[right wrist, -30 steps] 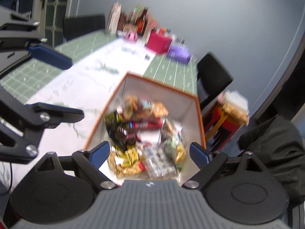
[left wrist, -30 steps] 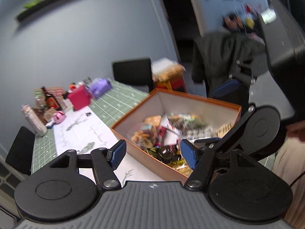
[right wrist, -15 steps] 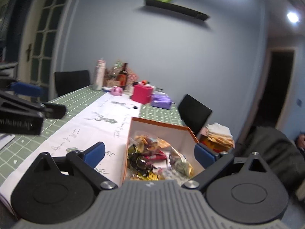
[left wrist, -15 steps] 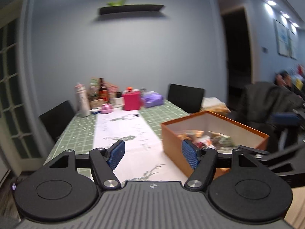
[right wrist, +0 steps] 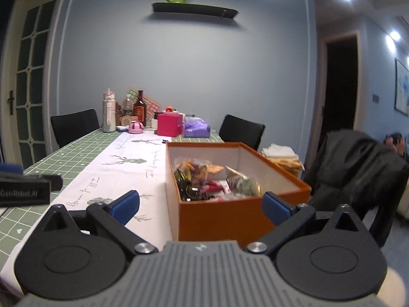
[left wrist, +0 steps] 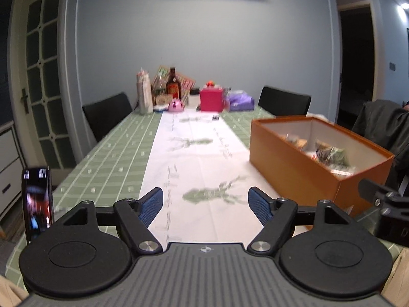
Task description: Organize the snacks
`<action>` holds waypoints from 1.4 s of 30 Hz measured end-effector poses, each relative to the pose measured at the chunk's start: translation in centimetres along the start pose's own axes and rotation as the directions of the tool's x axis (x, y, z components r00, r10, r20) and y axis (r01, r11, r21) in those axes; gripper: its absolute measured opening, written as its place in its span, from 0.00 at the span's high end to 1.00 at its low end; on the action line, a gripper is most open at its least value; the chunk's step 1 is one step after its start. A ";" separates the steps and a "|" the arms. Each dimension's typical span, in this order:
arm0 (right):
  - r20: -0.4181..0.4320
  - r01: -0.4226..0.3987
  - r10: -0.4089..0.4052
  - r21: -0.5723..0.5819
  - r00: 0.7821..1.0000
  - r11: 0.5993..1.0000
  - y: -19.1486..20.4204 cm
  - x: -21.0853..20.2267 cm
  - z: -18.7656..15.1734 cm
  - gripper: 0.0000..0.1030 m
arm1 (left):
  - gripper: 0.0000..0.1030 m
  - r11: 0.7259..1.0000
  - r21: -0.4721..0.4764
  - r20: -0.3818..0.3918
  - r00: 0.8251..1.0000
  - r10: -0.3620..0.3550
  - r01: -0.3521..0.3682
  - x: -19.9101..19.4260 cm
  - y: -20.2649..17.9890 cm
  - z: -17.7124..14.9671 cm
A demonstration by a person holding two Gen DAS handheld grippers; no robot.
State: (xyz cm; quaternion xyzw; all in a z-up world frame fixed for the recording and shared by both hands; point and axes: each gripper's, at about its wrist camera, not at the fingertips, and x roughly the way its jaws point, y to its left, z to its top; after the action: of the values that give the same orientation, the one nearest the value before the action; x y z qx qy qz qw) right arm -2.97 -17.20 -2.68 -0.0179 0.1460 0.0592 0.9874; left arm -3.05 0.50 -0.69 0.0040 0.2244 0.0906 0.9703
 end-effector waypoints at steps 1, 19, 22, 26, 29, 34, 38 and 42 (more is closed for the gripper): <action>-0.010 0.001 -0.001 0.011 1.000 1.000 -0.1 0.1 -0.1 0.03 | 0.14 1.000 -0.002 -0.013 1.000 -0.005 0.005 0.1 0.0 -0.2; -0.062 -0.022 0.024 0.039 0.998 0.999 -0.3 0.7 -1.0 0.03 | 0.14 0.999 0.033 -0.097 0.995 -0.030 0.033 0.2 -1.1 -1.4; -0.060 -0.025 0.027 0.037 0.998 0.999 -0.3 0.7 -1.0 0.03 | 0.14 0.999 0.037 -0.098 0.995 -0.029 0.033 0.3 -1.3 -1.4; -0.058 -0.034 0.035 0.030 0.998 0.999 -0.2 0.8 -1.0 0.03 | 0.14 0.999 0.034 -0.101 0.994 -0.030 0.034 0.3 -1.3 -1.3; -0.061 -0.040 0.042 0.028 0.997 0.999 -0.1 0.9 -1.0 0.03 | 0.14 0.999 0.034 -0.106 0.994 -0.030 0.033 0.5 -1.2 -1.2; -0.066 -0.045 0.047 0.026 0.997 0.999 -0.2 1.0 -1.1 0.03 | 0.14 0.999 0.036 -0.110 0.993 -0.033 0.038 0.6 -1.3 -1.2; -0.067 -0.046 0.048 0.025 0.997 0.999 -0.1 1.0 -1.2 0.03 | 0.14 0.999 0.035 -0.115 0.993 -0.034 0.039 0.7 -1.3 -1.2; -0.070 -0.048 0.049 0.023 0.996 0.999 -0.1 1.1 -1.1 0.03 | 0.14 0.999 0.036 -0.113 0.993 -0.035 0.039 0.7 -1.3 -1.2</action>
State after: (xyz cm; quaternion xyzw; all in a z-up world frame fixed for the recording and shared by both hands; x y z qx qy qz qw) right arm -2.21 -17.27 -4.06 -0.0059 0.1816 0.0810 0.9800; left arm -2.74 -0.74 -2.15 0.0133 0.2805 0.0683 0.9573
